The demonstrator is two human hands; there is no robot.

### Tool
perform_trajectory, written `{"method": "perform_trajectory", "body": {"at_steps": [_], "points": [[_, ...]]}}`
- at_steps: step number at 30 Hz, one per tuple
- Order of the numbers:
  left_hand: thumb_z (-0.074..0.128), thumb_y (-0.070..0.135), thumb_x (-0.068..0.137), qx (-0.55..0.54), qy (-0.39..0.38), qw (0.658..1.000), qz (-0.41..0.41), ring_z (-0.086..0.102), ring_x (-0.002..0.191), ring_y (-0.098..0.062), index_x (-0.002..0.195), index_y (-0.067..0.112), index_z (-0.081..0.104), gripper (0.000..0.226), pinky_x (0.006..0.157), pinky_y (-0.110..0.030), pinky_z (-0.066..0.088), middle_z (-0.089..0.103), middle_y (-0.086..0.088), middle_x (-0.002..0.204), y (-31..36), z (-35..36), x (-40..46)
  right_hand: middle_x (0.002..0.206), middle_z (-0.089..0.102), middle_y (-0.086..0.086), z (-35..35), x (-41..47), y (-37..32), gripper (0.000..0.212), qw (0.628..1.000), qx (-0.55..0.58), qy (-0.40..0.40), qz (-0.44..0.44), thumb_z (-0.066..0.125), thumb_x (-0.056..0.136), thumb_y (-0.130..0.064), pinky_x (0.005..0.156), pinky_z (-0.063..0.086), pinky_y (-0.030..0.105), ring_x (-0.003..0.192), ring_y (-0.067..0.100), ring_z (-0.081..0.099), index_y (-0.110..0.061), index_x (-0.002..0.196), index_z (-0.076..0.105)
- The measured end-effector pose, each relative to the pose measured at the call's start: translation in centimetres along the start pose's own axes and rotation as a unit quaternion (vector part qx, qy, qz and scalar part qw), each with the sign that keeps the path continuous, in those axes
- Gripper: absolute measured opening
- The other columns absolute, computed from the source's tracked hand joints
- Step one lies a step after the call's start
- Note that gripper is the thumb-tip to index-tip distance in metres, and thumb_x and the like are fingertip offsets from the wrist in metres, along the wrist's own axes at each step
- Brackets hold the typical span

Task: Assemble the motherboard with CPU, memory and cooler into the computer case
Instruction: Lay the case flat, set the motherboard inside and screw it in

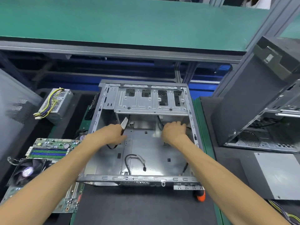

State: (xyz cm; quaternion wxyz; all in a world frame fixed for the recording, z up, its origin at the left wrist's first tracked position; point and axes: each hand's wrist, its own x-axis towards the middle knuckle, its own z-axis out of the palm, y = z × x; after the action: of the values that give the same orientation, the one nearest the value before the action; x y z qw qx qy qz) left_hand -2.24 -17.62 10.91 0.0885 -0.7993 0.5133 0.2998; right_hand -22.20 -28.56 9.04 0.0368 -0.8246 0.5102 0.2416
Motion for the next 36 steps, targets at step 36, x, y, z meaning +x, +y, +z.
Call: {"method": "perform_trajectory", "body": {"at_steps": [36], "points": [[0.048, 0.014, 0.102, -0.575, -0.008, 0.816, -0.056, 0.047, 0.048, -0.017, 0.1, 0.007, 0.064, 0.018, 0.047, -0.026, 0.044, 0.045, 0.001, 0.05, 1.9, 3.0, 1.9, 0.121, 0.066, 0.017, -0.2, 1.4, 1.8, 0.019, 0.994, 0.093, 0.054, -0.013, 0.054, 0.096, -0.014, 0.082, 0.045, 0.036, 0.11, 0.036, 0.063, -0.004, 0.11, 0.062]]}}
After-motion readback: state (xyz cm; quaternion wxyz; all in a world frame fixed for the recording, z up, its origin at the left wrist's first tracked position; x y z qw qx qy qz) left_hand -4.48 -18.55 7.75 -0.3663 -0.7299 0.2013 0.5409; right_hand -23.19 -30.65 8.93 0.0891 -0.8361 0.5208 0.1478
